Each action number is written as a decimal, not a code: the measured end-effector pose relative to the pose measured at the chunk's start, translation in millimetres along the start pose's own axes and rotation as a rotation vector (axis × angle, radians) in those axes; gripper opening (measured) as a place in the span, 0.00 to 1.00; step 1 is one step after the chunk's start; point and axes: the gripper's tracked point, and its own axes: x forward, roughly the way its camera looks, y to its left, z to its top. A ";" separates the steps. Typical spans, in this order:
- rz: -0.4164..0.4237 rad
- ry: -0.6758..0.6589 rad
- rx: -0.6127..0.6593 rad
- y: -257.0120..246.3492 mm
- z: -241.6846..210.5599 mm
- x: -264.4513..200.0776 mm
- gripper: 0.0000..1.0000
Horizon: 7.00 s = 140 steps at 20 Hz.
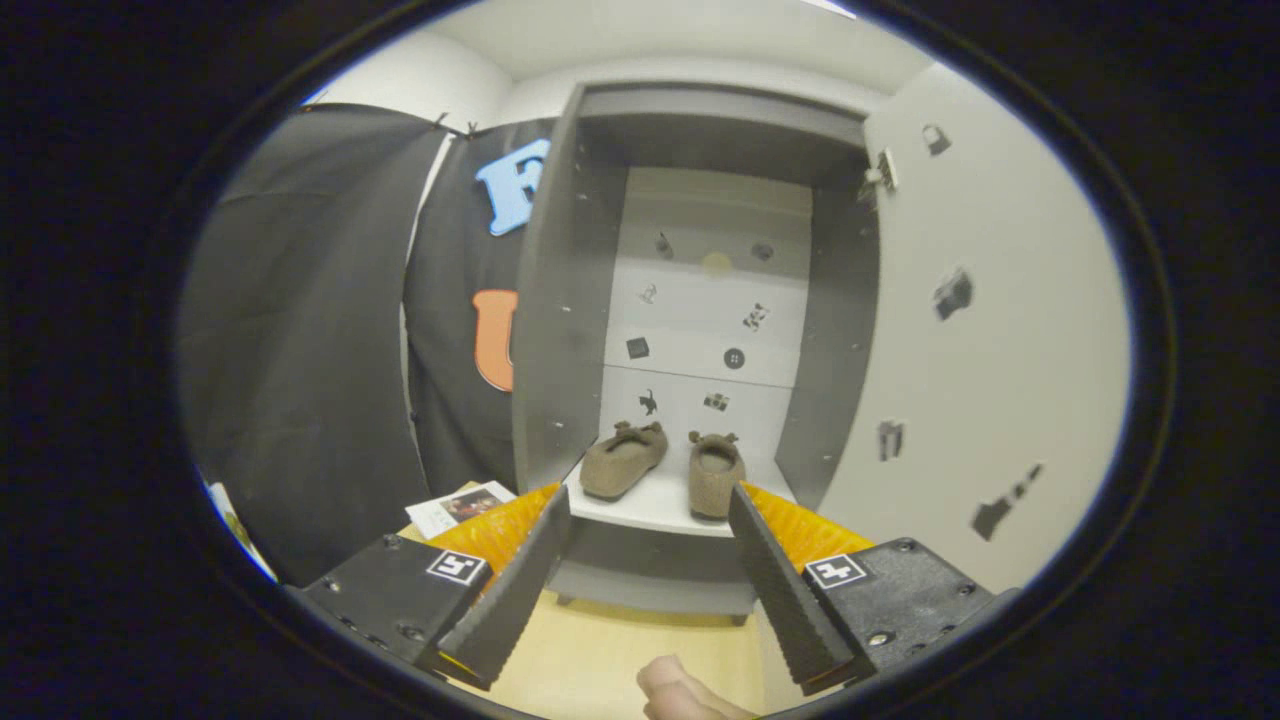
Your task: Open the shoe cabinet door, grab the shoes and put them into the shoe cabinet, then close the shoe cabinet door.
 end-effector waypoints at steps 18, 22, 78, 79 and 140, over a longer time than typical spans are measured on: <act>-0.008 -0.219 0.156 -202.9 -10.6 -297.8 1.00; -0.059 -0.189 0.165 -257.2 -29.6 -302.7 1.00; 0.026 -0.107 0.006 -55.0 -9.6 -43.7 0.90; 0.022 -0.105 0.018 -43.3 -12.2 -36.0 0.90; -0.094 -0.319 0.134 -159.4 -85.7 -286.7 0.97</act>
